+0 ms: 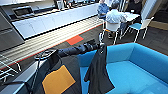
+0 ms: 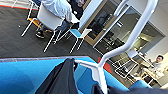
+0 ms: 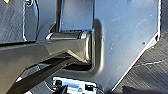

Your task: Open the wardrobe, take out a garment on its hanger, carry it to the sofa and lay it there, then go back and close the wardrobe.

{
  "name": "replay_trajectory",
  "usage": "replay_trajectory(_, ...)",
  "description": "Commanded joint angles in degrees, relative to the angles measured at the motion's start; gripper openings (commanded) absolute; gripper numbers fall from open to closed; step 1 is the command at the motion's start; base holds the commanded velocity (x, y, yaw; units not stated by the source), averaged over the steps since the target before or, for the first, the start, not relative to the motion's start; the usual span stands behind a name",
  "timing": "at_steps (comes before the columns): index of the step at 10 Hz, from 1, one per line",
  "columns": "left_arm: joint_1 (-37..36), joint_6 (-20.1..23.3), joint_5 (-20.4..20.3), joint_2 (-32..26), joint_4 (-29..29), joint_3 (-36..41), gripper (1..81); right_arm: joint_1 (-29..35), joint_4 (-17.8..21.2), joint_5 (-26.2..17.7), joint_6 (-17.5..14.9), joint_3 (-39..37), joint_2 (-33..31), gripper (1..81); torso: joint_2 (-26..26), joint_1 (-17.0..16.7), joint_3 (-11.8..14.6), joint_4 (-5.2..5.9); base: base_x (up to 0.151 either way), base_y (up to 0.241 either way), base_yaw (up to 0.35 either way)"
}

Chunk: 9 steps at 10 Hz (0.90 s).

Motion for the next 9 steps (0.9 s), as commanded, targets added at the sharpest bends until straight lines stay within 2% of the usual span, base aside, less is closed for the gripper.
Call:
replay_trajectory(1, -11.0, -0.3, -1.6, 1.5, 0.4, -1.0, 1.0, 0.1, 0.1, -3.6, 0.0, 0.2, 0.8, 81.1, 0.0, 0.0, 0.0, 0.00, 0.000, 0.000, 0.000)
replay_trajectory(6, -7.4, -0.1, -2.2, 8.7, 1.1, -12.3, 1.0, -0.1, 0.1, -3.6, -0.1, 0.1, 0.9, 81.1, 0.0, 0.0, 0.0, 0.00, 0.000, 0.000, 0.000)
replay_trajectory(9, -7.0, 0.1, -2.0, 10.9, 1.1, -17.0, 1.0, 0.1, 0.1, -3.6, -0.1, 0.3, 0.9, 81.1, 0.0, 0.0, 0.0, 0.00, 0.000, 0.000, 0.000)
